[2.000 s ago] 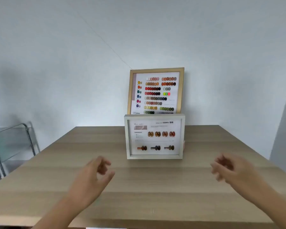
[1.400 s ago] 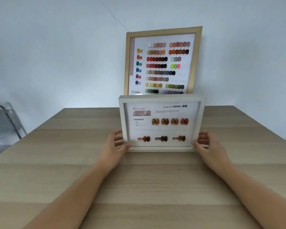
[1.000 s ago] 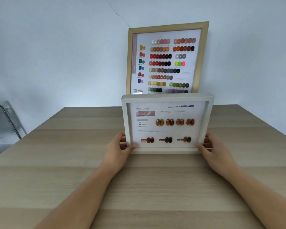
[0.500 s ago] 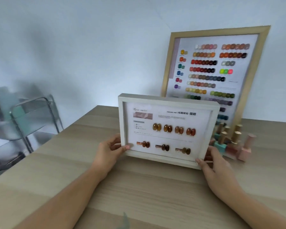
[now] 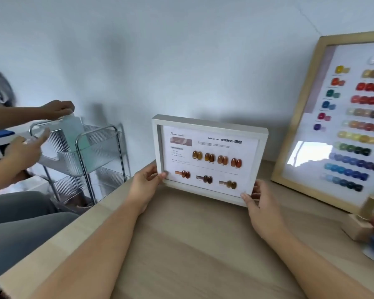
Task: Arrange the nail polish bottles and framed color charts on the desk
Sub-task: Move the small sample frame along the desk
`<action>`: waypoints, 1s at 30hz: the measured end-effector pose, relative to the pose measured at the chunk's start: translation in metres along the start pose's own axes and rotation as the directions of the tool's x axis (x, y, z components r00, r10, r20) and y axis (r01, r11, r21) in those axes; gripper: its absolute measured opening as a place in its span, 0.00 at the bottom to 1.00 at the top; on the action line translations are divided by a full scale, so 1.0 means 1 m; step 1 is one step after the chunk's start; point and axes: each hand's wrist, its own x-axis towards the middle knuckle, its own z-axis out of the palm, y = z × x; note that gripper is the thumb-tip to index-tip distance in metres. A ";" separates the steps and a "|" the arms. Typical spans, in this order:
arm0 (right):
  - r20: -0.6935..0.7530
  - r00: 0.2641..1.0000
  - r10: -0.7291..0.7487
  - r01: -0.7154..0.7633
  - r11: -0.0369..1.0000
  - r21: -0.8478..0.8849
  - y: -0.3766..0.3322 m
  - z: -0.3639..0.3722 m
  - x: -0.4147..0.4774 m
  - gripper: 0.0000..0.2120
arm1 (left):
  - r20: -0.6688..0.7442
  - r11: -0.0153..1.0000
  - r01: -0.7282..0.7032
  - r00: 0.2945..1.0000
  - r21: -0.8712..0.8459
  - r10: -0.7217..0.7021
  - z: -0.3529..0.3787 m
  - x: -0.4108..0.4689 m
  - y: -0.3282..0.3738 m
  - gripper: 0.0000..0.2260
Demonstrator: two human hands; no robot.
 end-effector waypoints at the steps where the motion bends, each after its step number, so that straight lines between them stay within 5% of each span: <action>1: -0.001 1.000 0.000 0.000 1.000 -0.006 0.001 0.004 0.006 0.11 | -0.002 1.000 0.005 1.000 0.003 -0.005 0.000 0.007 -0.002 0.10; 24: 0.048 0.999 0.011 -0.007 0.996 -0.090 -0.003 0.016 0.036 0.11 | -0.086 0.974 0.167 0.984 0.153 -0.155 -0.002 0.049 -0.012 0.07; 27: 0.039 0.998 0.049 -0.046 0.996 -0.071 -0.008 0.012 0.029 0.18 | -0.179 0.956 0.186 0.973 0.227 -0.147 0.002 0.040 -0.009 0.19; 30: 0.004 0.999 0.047 -0.047 0.998 -0.051 -0.009 0.003 0.013 0.19 | -0.300 0.973 0.146 0.950 0.177 -0.088 0.007 0.015 0.000 0.18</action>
